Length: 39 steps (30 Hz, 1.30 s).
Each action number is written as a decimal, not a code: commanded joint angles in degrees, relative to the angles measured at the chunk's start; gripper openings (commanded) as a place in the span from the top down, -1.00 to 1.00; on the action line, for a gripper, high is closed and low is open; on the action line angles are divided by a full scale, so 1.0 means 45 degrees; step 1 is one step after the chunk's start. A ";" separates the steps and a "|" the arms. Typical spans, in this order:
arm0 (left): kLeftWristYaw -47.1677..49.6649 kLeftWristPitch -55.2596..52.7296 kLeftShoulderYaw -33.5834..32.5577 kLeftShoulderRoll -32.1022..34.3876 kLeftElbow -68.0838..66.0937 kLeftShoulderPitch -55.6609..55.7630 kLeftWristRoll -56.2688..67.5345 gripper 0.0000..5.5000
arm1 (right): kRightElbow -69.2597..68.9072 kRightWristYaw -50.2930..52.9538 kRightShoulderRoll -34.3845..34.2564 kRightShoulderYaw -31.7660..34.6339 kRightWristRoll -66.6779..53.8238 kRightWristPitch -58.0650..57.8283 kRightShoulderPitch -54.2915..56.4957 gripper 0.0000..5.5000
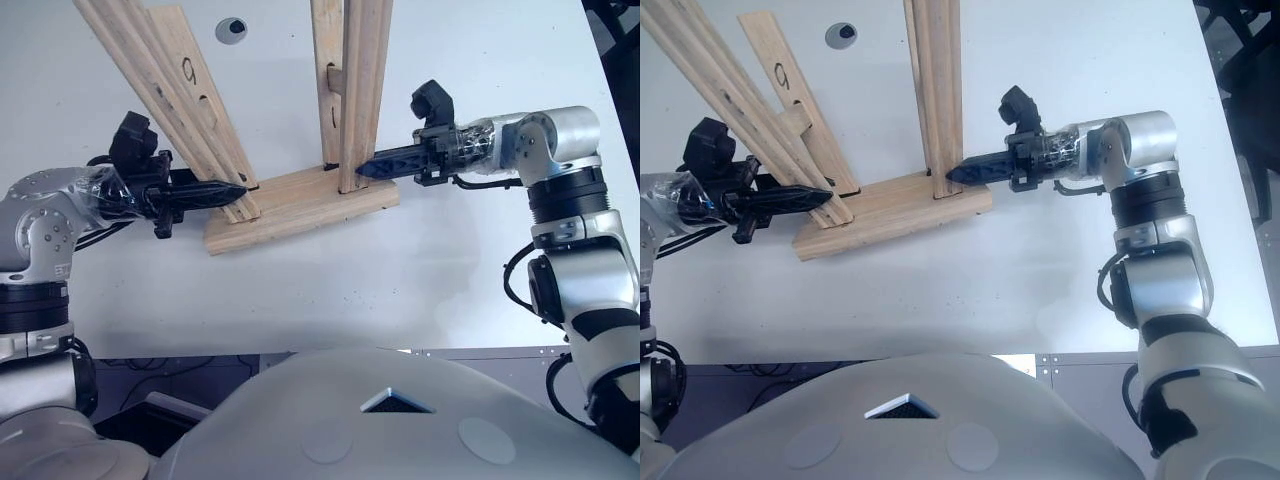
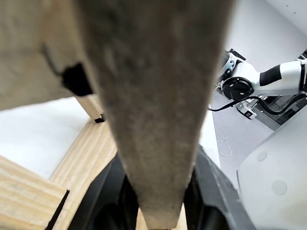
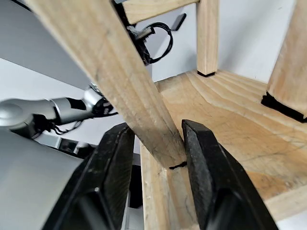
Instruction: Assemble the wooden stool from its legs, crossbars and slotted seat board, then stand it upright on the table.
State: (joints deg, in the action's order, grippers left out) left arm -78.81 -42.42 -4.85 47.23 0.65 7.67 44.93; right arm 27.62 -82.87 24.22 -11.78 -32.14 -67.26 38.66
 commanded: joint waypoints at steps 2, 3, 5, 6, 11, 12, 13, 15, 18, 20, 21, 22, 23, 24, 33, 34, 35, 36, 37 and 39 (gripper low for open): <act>0.0766 -0.1164 0.0382 -0.0534 -0.0738 0.1414 -0.0032 0.64 | 0.1666 0.1110 -0.0793 0.0916 -0.0659 -0.2238 0.1241 0.45; 0.1340 -0.1519 0.0431 -0.0713 -0.1185 0.1879 -0.0223 0.64 | 0.2045 0.1365 -0.0878 0.0984 -0.0657 -0.2865 0.1472 0.45; 0.2620 -0.2473 0.0425 -0.1084 -0.2391 0.2949 -0.0589 0.64 | 0.2451 0.1740 -0.1031 0.1108 -0.0783 -0.4033 0.1934 0.45; 0.2966 -0.2738 0.0402 -0.1200 -0.2802 0.3289 -0.0705 0.64 | 0.2591 0.1904 -0.1103 0.1215 -0.0830 -0.4381 0.2112 0.45; 0.4241 -0.3486 0.0735 -0.1538 -0.4601 0.4393 -0.1576 0.27 | 0.3525 0.3039 -0.1677 0.1932 -0.0670 -0.4918 0.3149 0.45; 0.4166 -0.3604 0.0847 -0.1539 -0.4649 0.4396 -0.1587 0.21 | 0.3640 0.3181 -0.1755 0.2053 -0.0675 -0.4906 0.3269 0.37; 0.4017 -0.3757 0.0918 -0.1517 -0.4617 0.4359 -0.1542 0.17 | 0.3723 0.3279 -0.1823 0.2174 -0.0728 -0.4960 0.3369 0.34; 0.3860 -0.3962 0.1108 -0.1412 -0.4616 0.4349 -0.1583 0.06 | 0.3873 0.3454 -0.1873 0.2273 -0.0743 -0.4912 0.3449 0.22; 0.3681 -0.4229 0.1251 -0.1026 -0.4956 0.4679 -0.1733 0.04 | 0.4356 0.3686 -0.1847 0.2495 -0.0621 -0.4755 0.3482 -0.01; 0.3619 -0.4385 0.1144 -0.0704 -0.5535 0.5142 -0.1822 0.04 | 0.4789 0.3883 -0.1773 0.2647 -0.0480 -0.4551 0.3498 -0.17; 0.3543 -0.4461 0.1109 -0.0579 -0.5774 0.5319 -0.1818 0.04 | 0.4963 0.3936 -0.1761 0.2688 -0.0421 -0.4459 0.3519 -0.23; 0.3437 -0.4615 0.1095 -0.0439 -0.6158 0.5647 -0.1850 0.04 | 0.5170 0.3987 -0.1752 0.2741 -0.0366 -0.4352 0.3547 -0.32; 0.3344 -0.4763 0.1078 -0.0358 -0.6436 0.5909 -0.1859 0.04 | 0.5302 0.4024 -0.1755 0.2772 -0.0352 -0.4288 0.3567 -0.36; 0.3252 -0.4936 0.1046 -0.0300 -0.6651 0.6160 -0.1856 0.04 | 0.5378 0.4037 -0.1760 0.2775 -0.0349 -0.4248 0.3575 -0.41; 0.2815 -0.5019 0.1427 0.0149 -1.0169 0.8443 -0.3366 0.04 | 0.5289 0.4082 -0.1747 0.2610 -0.0338 -0.4194 0.3332 -0.94; 0.2728 -0.5131 0.1385 0.0278 -1.0409 0.8596 -0.3457 0.04 | 0.5211 0.4122 -0.1740 0.2666 -0.0376 -0.4204 0.3245 -0.96; 0.2586 -0.5220 0.1356 0.0385 -1.0594 0.8690 -0.3534 0.04 | 0.5132 0.4160 -0.1731 0.2706 -0.0407 -0.4213 0.3154 -0.96; 0.2449 -0.5259 0.1360 0.0463 -1.0692 0.8733 -0.3599 0.04 | 0.5055 0.4195 -0.1724 0.2733 -0.0433 -0.4220 0.3073 -0.96; 0.2370 -0.5387 0.1220 0.0519 -1.0799 0.8783 -0.3575 0.04 | 0.4924 0.4288 -0.1725 0.2832 -0.0467 -0.4182 0.2961 -0.96; 0.2107 -0.5710 0.0846 0.0587 -1.1020 0.8945 -0.3360 0.04 | 0.4094 0.4359 -0.1719 0.3003 -0.0596 -0.3764 0.2553 -0.96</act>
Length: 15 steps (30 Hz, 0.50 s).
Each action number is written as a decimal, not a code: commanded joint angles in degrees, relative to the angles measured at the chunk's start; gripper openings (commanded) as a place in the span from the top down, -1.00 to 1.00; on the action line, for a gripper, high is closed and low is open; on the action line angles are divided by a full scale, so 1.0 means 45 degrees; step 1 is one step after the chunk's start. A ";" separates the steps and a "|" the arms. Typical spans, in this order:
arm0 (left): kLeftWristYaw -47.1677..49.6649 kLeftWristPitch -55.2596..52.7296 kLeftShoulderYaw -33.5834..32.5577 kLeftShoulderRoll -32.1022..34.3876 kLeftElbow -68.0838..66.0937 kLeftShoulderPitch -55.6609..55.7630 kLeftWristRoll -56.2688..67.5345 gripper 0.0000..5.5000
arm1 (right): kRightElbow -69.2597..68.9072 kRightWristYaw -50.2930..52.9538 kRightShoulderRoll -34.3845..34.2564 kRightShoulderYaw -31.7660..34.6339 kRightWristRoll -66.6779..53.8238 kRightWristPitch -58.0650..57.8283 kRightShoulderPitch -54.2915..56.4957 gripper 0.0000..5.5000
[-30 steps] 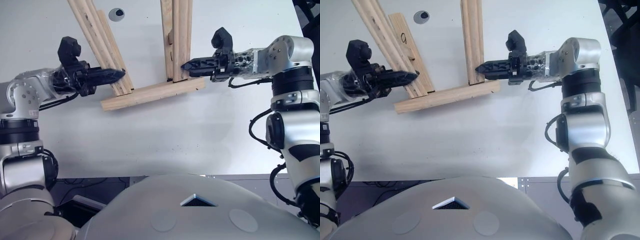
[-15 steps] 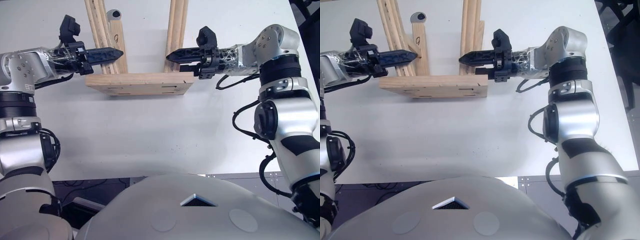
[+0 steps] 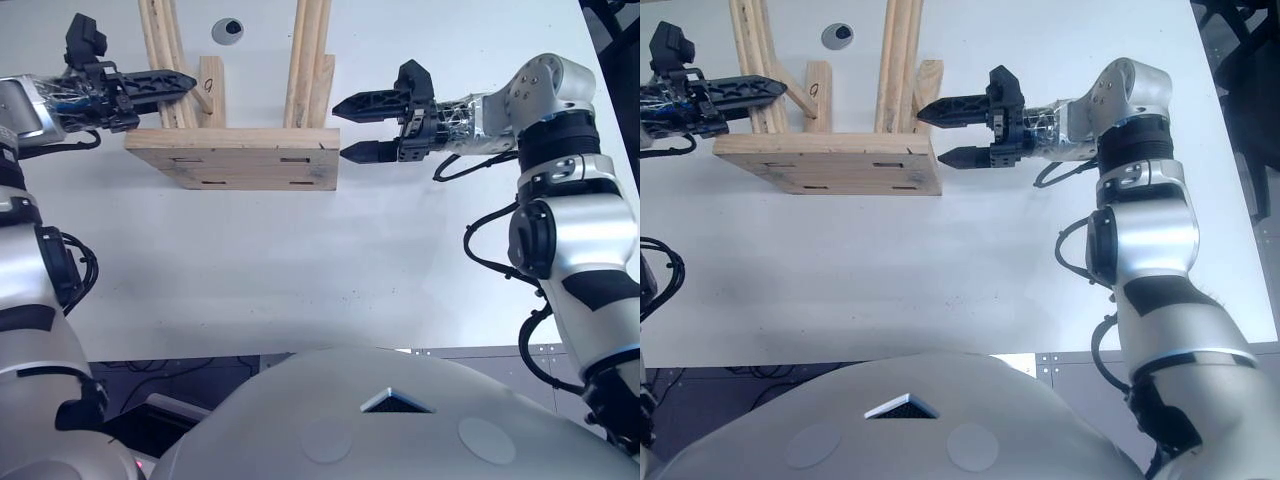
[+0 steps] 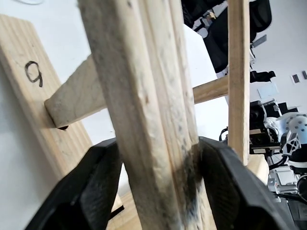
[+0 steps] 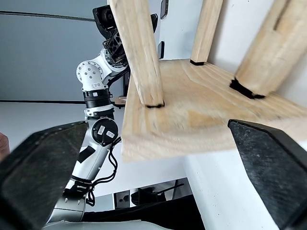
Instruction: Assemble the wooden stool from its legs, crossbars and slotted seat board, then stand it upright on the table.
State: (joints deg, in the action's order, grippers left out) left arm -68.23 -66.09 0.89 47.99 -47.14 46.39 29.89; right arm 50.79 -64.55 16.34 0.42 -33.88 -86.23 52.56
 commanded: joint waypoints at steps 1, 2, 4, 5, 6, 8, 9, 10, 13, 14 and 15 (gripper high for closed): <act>-0.0397 -0.0535 -0.0609 0.0431 -0.0417 0.0411 0.0092 0.04 | -0.1630 0.0325 0.0040 0.0354 -0.0287 0.0659 -0.0783 -0.96; -0.0546 -0.0546 -0.0646 0.0440 -0.0317 0.0412 0.0111 -0.01 | -0.2235 0.0403 0.0020 0.0430 -0.0377 0.0782 -0.1036 -0.96; -0.0421 -0.0309 -0.0682 0.0382 -0.0335 0.0394 -0.0118 -0.09 | -0.2949 0.0673 -0.0067 0.0598 -0.0470 0.0889 -0.1394 -0.96; -0.0392 -0.0185 -0.0688 0.0395 -0.0397 0.0371 -0.0234 -0.17 | -0.3113 0.0772 -0.0106 0.0650 -0.0496 0.0924 -0.1507 -0.96; -0.0447 -0.0073 -0.0656 0.0465 -0.0418 0.0326 -0.0336 -0.20 | -0.3279 0.0880 -0.0123 0.0680 -0.0552 0.0932 -0.1620 -0.96; -0.0712 0.0195 -0.0514 0.0849 -0.0452 0.0238 -0.0628 -0.33 | -0.4002 0.0937 -0.0007 0.0412 -0.0550 0.1208 -0.2011 -0.96; -0.0893 0.0543 -0.0368 0.1100 -0.0446 0.0152 -0.0892 -0.33 | -0.4622 0.0916 0.0127 0.0147 -0.0414 0.1748 -0.2354 -0.96; -0.1092 0.0794 -0.0247 0.1309 -0.0445 0.0082 -0.1112 -0.33 | -0.5193 0.0897 0.0238 -0.0081 -0.0227 0.2393 -0.2685 -0.96; -0.2450 0.2464 -0.0111 0.2291 0.0076 -0.0787 -0.1519 -0.33 | -0.7154 0.0035 0.1017 -0.0917 0.0216 0.4659 -0.4019 -0.96; -0.2694 0.3422 -0.0610 0.2486 0.0034 -0.1095 -0.1414 -0.33 | -0.7800 -0.0409 0.1321 -0.1083 0.0206 0.5206 -0.4452 -0.96; -0.2884 0.4506 -0.1170 0.2600 -0.0034 -0.1407 -0.1292 -0.33 | -0.8295 -0.0682 0.1563 -0.1211 0.0242 0.5697 -0.4794 -0.96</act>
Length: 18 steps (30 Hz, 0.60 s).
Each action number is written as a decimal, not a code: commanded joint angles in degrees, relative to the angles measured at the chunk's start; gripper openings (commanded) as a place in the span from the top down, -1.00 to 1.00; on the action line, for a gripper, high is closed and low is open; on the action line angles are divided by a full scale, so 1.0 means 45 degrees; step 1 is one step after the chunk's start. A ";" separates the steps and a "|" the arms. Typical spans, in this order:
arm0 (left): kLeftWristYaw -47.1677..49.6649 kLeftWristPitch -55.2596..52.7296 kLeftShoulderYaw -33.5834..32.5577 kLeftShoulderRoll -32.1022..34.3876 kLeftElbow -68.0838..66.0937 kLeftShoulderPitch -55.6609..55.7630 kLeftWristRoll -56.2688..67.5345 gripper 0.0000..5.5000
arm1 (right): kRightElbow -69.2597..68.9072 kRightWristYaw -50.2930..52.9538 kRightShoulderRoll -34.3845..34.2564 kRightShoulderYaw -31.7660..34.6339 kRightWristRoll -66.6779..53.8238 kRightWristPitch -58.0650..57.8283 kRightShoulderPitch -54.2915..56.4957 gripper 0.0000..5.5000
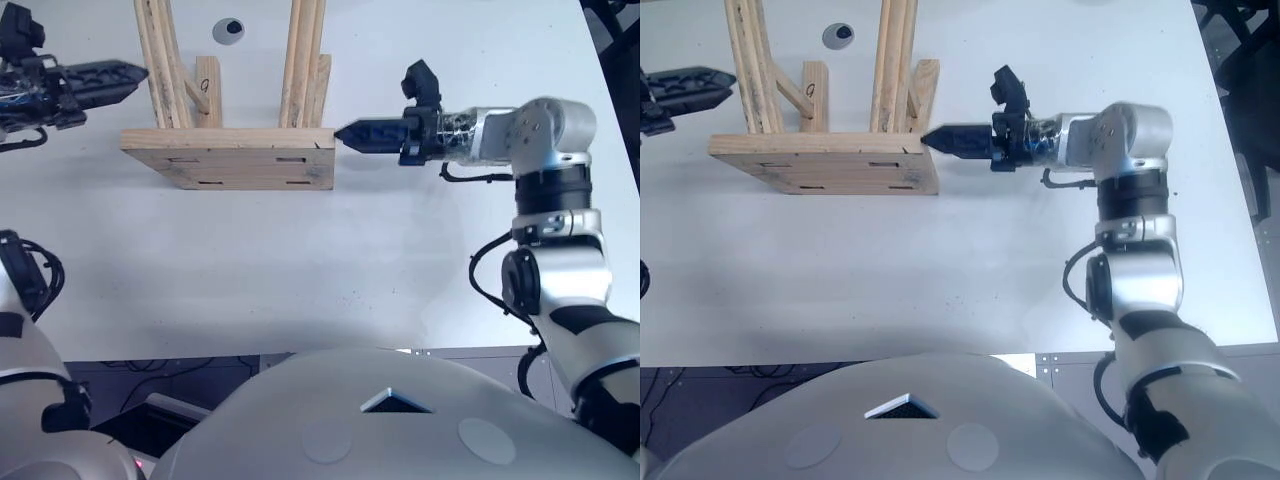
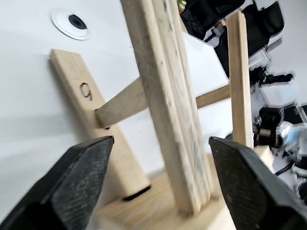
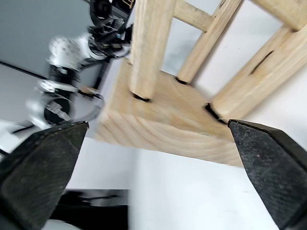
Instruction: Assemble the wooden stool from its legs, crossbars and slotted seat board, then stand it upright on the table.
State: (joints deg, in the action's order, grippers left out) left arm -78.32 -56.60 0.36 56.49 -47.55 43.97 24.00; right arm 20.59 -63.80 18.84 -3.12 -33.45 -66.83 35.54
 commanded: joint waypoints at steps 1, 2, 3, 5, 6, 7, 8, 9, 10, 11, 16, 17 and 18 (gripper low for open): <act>-0.1143 0.3684 -0.1977 0.0888 -0.0042 -0.1298 0.0412 -0.33 | -0.2120 -0.1083 0.1303 -0.0781 0.0480 0.2232 -0.1419 -0.96; -0.1570 0.4765 -0.2521 0.1057 -0.0219 -0.1631 0.0555 -0.33 | -0.2500 -0.1186 0.1503 -0.1108 0.0817 0.2993 -0.1737 -0.96; -0.2038 0.6167 -0.2731 0.1222 -0.0336 -0.2155 0.0384 -0.33 | -0.2890 -0.1341 0.1641 -0.1434 0.1102 0.3726 -0.2066 -0.96; -0.2676 0.8489 -0.2314 0.1363 -0.0296 -0.3201 -0.0459 -0.33 | -0.3184 -0.1331 0.1569 -0.1786 0.1481 0.4793 -0.2410 -0.96; -0.2845 0.9360 -0.1895 0.1308 -0.0167 -0.3721 -0.0963 -0.33 | -0.3012 -0.1022 0.1318 -0.1920 0.1810 0.5466 -0.2428 -0.96; -0.2900 0.9919 -0.1631 0.1196 -0.0041 -0.4061 -0.1300 -0.33 | -0.2734 -0.0705 0.1073 -0.1994 0.2101 0.6040 -0.2369 -0.96; -0.2917 1.0534 -0.1401 0.1049 0.0052 -0.4365 -0.1614 -0.33 | -0.2406 -0.0211 0.0690 -0.2033 0.2420 0.6673 -0.2262 -0.96; -0.2957 1.0987 -0.1225 0.0934 0.0223 -0.4668 -0.1820 -0.33 | -0.2054 0.0208 0.0364 -0.2075 0.2706 0.7271 -0.2130 -0.96; -0.3026 1.1190 -0.1105 0.0832 0.0533 -0.4916 -0.1831 -0.33 | -0.1822 0.0542 0.0077 -0.2133 0.2954 0.7823 -0.2066 -0.96; -0.3043 1.1308 -0.1098 0.0663 0.0771 -0.5055 -0.1803 -0.33 | -0.1680 0.0713 -0.0134 -0.2180 0.3109 0.8186 -0.2043 -0.96; -0.2282 1.1582 -0.1414 -0.0434 0.2042 -0.5907 -0.1396 -0.33 | -0.1533 0.0578 -0.0138 -0.3179 0.3879 0.8726 -0.2199 -0.96; -0.2197 1.1441 -0.1410 -0.0633 0.2423 -0.6201 -0.1298 -0.33 | -0.1537 0.0584 -0.0121 -0.3366 0.4044 0.8756 -0.2241 -0.96; -0.2096 1.1358 -0.1428 -0.0823 0.2752 -0.6444 -0.1204 -0.34 | -0.1461 0.0700 -0.0153 -0.3439 0.4161 0.8740 -0.2239 -0.89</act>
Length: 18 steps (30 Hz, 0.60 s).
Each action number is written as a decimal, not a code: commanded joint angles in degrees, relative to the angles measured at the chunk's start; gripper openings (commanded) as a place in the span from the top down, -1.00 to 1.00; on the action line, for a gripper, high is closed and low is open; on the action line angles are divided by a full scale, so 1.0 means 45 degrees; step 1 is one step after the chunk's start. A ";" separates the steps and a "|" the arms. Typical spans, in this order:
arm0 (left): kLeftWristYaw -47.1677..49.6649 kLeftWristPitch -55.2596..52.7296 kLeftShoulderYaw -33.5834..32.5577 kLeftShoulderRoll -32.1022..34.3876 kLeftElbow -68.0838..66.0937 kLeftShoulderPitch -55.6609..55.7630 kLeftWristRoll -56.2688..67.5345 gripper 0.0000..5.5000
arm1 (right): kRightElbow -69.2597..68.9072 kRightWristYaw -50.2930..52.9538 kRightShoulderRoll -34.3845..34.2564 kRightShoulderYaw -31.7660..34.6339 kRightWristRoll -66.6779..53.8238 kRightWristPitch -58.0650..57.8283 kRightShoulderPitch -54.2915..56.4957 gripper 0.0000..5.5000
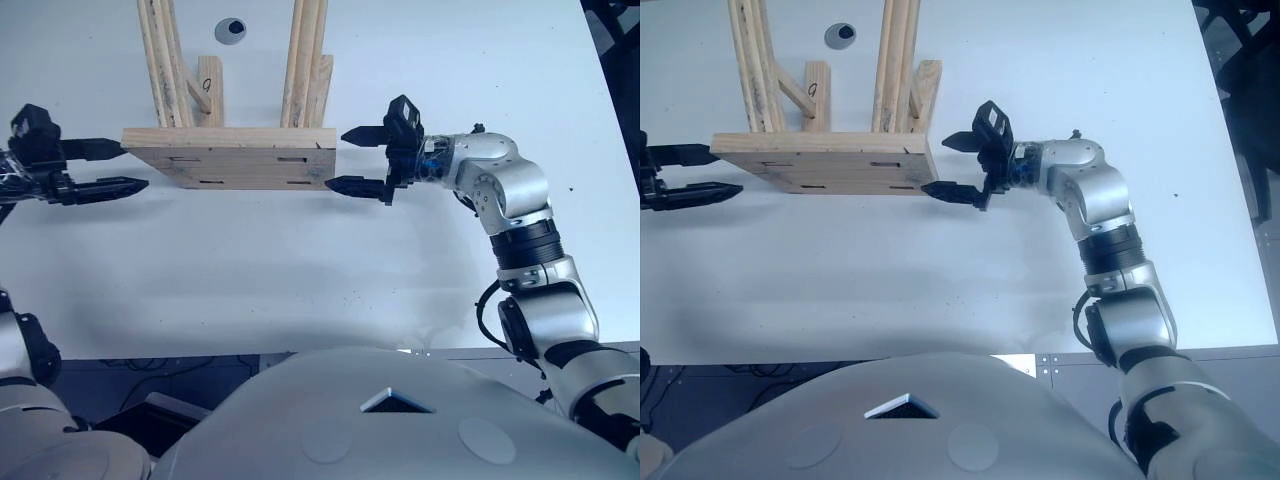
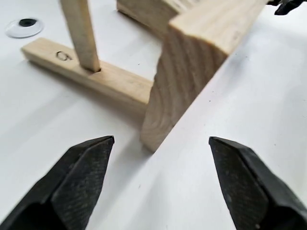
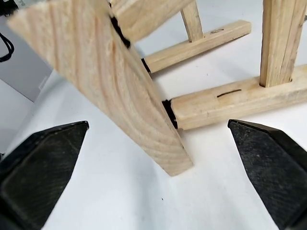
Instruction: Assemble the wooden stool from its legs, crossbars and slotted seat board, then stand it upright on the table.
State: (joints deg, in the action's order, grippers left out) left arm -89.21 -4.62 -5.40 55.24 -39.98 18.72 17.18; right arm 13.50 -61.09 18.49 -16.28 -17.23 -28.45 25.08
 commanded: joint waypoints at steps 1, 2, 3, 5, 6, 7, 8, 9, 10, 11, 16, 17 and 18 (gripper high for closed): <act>0.0474 -0.0411 -0.0256 -0.0725 0.1447 -0.1054 0.0508 -0.34 | 0.0279 0.0176 -0.0111 -0.0471 0.0575 0.0131 0.0155 -0.86; 0.0697 -0.0513 -0.0411 -0.0957 0.1662 -0.1117 0.0683 -0.34 | 0.0421 0.0202 -0.0134 -0.0439 0.0563 0.0022 0.0247 -0.77; 0.0910 -0.0534 -0.0515 -0.1132 0.1804 -0.1144 0.0787 -0.34 | 0.0533 0.0229 -0.0163 -0.0398 0.0532 -0.0084 0.0336 -0.72; 0.1239 -0.0233 -0.0435 -0.1368 0.1913 -0.1218 0.0584 -0.34 | 0.0631 0.0180 -0.0214 -0.0399 0.0472 -0.0224 0.0454 -0.60; 0.1373 -0.0066 -0.0343 -0.1436 0.2005 -0.1322 0.0458 -0.34 | 0.0696 0.0114 -0.0211 -0.0428 0.0474 -0.0233 0.0506 -0.54; 0.1464 0.0067 -0.0287 -0.1490 0.1968 -0.1344 0.0356 -0.34 | 0.0750 0.0074 -0.0222 -0.0479 0.0503 -0.0233 0.0545 -0.47; 0.1519 0.0195 -0.0288 -0.1543 0.1807 -0.1247 0.0327 -0.34 | 0.0866 0.0047 -0.0237 -0.0522 0.0548 -0.0220 0.0618 -0.42; 0.1557 0.0207 -0.0314 -0.1598 0.1697 -0.1126 0.0352 -0.34 | 0.0982 0.0044 -0.0254 -0.0525 0.0574 -0.0233 0.0693 -0.37; 0.1572 0.0252 -0.0336 -0.1659 0.1607 -0.1003 0.0365 -0.34 | 0.1069 0.0053 -0.0276 -0.0513 0.0580 -0.0261 0.0761 -0.30; 0.1541 0.0324 -0.0298 -0.1720 0.1617 -0.0936 0.0355 -0.34 | 0.1145 0.0008 -0.0271 -0.0493 0.0560 -0.0304 0.0839 -0.24; 0.1208 0.0814 0.0052 -0.1918 0.1399 -0.0828 0.0176 -0.34 | 0.0896 -0.0337 -0.0321 -0.0357 0.0077 -0.0776 0.0840 0.02; 0.1236 0.0858 0.0122 -0.1953 0.1325 -0.0788 0.0113 -0.27 | 0.0806 -0.0396 -0.0344 -0.0297 -0.0042 -0.0906 0.0809 0.07; 0.1270 0.0891 0.0191 -0.1989 0.1271 -0.0746 0.0049 -0.24 | 0.0725 -0.0456 -0.0346 -0.0232 -0.0158 -0.1036 0.0779 0.13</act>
State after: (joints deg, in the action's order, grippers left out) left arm -83.15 -1.04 -5.71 46.92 -33.58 14.36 18.56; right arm 18.04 -62.40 18.18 -18.01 -16.46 -31.86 27.89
